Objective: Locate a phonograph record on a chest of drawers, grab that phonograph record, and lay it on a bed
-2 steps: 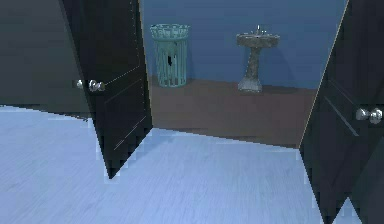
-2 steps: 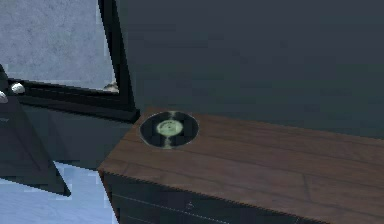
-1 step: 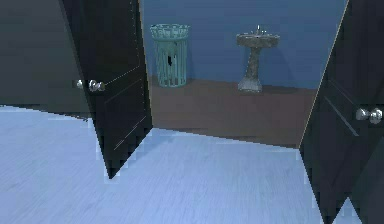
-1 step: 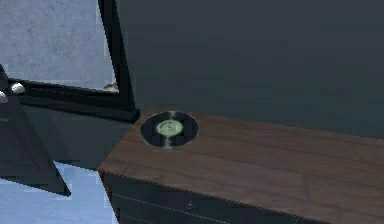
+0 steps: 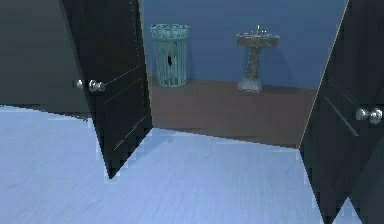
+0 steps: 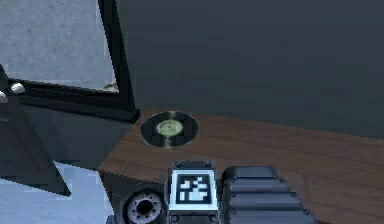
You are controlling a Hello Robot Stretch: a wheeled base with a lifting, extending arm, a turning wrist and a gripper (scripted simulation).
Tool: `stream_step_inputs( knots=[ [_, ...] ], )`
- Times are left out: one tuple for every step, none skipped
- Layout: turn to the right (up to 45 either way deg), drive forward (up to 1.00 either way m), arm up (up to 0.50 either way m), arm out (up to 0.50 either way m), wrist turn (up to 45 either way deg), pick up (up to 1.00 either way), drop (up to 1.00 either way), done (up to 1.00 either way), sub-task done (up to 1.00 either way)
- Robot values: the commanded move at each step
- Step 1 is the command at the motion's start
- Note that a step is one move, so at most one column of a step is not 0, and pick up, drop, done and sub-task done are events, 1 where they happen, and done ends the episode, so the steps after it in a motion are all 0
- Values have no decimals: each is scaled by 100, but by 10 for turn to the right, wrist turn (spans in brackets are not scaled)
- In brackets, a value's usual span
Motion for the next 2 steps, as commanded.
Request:
stream_step_inputs(
  knots=[
    [0,0,0,32,0,0,0,0,0],
    [0,0,0,0,450,0,0,0,0]
  ],
)
